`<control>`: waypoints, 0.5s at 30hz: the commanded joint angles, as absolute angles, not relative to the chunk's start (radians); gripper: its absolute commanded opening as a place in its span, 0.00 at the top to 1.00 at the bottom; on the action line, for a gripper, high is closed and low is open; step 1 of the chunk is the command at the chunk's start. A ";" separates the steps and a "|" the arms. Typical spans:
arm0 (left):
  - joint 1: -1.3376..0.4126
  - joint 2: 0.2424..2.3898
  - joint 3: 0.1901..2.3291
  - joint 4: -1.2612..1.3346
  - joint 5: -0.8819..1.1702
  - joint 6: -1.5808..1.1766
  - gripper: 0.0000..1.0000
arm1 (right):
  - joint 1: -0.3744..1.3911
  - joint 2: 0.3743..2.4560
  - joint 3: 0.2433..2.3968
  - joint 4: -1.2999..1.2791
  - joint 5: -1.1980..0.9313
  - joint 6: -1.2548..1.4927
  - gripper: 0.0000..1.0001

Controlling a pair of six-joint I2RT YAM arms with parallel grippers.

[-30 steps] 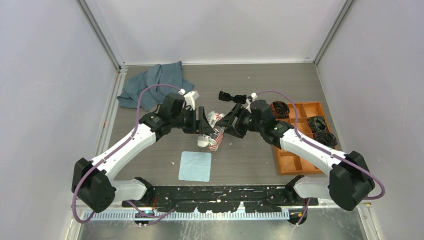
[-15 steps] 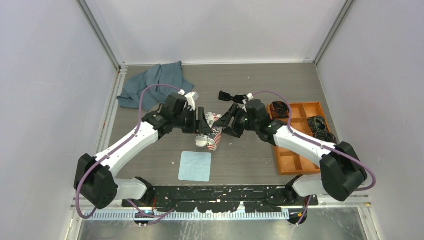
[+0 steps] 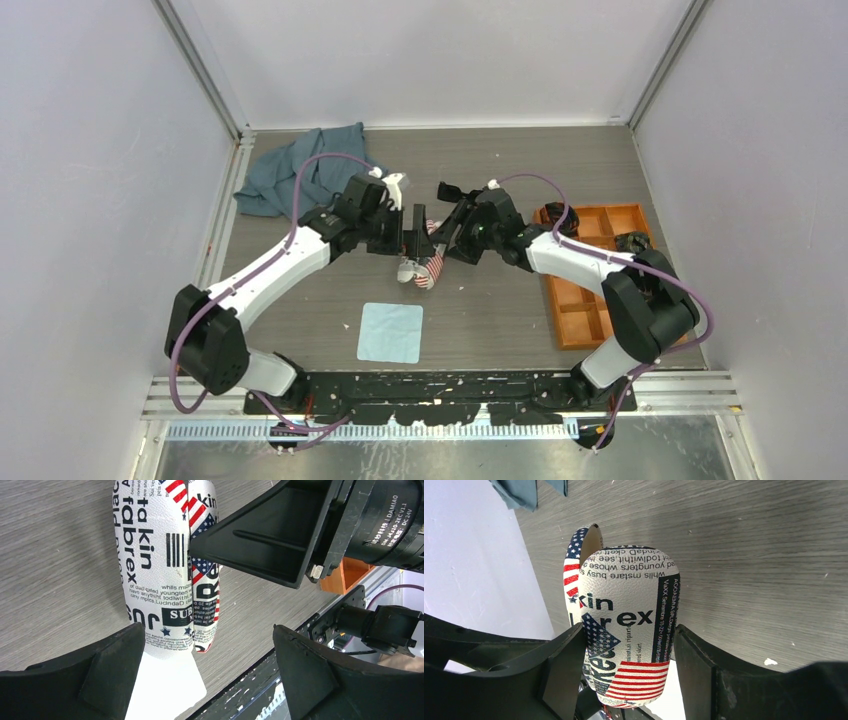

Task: Organize the sunglasses
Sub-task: Open the sunglasses case, then place the sunglasses case at the center of the board.

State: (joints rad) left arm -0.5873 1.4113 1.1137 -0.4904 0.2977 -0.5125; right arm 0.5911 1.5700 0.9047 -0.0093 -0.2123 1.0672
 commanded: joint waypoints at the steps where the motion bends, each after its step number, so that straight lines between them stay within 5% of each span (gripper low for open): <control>1: -0.587 1.365 1.144 -0.520 0.286 -0.487 0.00 | 0.591 1.562 0.956 0.021 -0.187 1.045 0.99; 9: -0.572 1.268 1.141 -0.620 0.190 -0.504 0.00 | 0.598 1.513 1.084 -0.384 0.014 0.867 0.99; 15: -0.538 1.209 1.172 -0.770 0.056 -0.533 0.00 | 0.676 1.593 1.433 -0.874 0.352 0.671 1.00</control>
State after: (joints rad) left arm -0.5625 1.2560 1.1206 -0.6544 0.1688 -0.5179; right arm 0.6258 1.5719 1.1973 -0.5518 0.0994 0.8242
